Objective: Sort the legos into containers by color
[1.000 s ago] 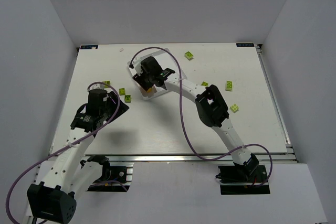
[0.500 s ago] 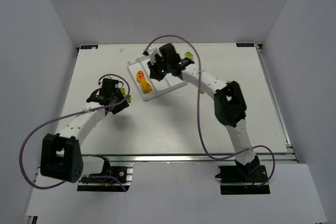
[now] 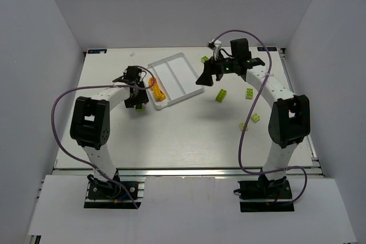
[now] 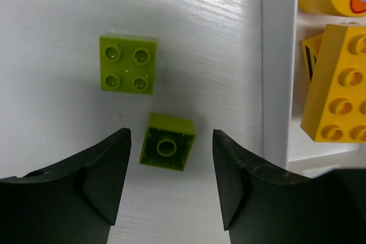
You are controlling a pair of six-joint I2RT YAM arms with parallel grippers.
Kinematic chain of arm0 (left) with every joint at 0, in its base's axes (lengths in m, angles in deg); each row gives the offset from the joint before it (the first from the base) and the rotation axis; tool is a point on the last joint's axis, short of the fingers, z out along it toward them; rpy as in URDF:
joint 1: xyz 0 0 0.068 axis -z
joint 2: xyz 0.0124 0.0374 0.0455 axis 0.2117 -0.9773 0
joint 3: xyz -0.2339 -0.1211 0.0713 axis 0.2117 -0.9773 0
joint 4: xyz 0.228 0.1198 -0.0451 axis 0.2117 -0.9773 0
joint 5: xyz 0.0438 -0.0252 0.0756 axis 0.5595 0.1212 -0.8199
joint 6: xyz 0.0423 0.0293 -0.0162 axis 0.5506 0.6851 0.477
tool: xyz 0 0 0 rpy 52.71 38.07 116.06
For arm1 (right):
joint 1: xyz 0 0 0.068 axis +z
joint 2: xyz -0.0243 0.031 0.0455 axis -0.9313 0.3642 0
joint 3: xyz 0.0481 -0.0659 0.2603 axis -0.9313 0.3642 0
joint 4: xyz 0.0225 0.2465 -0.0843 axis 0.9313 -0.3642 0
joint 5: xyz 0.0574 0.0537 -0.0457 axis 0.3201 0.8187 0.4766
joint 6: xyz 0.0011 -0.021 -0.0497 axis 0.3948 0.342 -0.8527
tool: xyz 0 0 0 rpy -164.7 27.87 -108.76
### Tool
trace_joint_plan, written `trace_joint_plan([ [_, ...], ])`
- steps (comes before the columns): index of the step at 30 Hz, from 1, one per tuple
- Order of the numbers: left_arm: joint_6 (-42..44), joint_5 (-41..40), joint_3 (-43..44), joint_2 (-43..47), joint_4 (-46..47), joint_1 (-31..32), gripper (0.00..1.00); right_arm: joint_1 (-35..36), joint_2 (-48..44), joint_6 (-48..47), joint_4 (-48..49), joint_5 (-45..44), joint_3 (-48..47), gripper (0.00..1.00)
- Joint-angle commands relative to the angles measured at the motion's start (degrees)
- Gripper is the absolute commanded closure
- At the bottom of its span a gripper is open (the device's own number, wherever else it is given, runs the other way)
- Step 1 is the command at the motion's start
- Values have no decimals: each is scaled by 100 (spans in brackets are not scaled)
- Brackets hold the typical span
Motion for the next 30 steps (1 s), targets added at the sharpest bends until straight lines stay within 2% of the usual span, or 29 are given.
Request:
trace_joint_plan([
  [1, 551, -2, 355, -102, -169, -30, 31, -147, -371, -56, 96, 478, 244, 11],
  [3, 665, -2, 487, -295, -282, -30, 34, -278, -371, 111, 193, 513, 262, 11],
  [4, 692, 7, 584, -409, -309, -30, 40, -305, -380, 155, 211, 531, 262, 12],
  [9, 719, 147, 603, -498, -283, -30, 54, -455, -398, 200, 237, 504, 289, 13],
  [14, 666, 226, 663, -217, -344, -30, 85, -613, -433, 77, 53, 461, 236, 19],
  [15, 648, 253, 707, 10, -362, -30, 87, -639, -476, 7, 35, 417, 236, 20],
  [18, 552, 612, 1015, 449, -362, -30, 90, -718, -538, -151, -70, 294, 227, 44],
  [19, 508, 953, 1085, 521, -258, -30, 90, -736, -547, -169, -96, 250, 218, 75],
  [20, 412, 1217, 1225, 574, -187, -30, 91, -754, -547, -170, -123, 180, 227, 91],
  [21, 359, 1455, 1305, 566, -108, -30, 91, -789, -521, -152, -123, 14, 253, 100],
  [26, -123, 2877, 1771, -22, 550, 93, 91, -877, -442, -99, -211, -190, 280, 100],
  [30, -529, 3434, 2104, -663, 1281, 93, 91, -885, -450, -117, -359, -444, 297, 99],
])
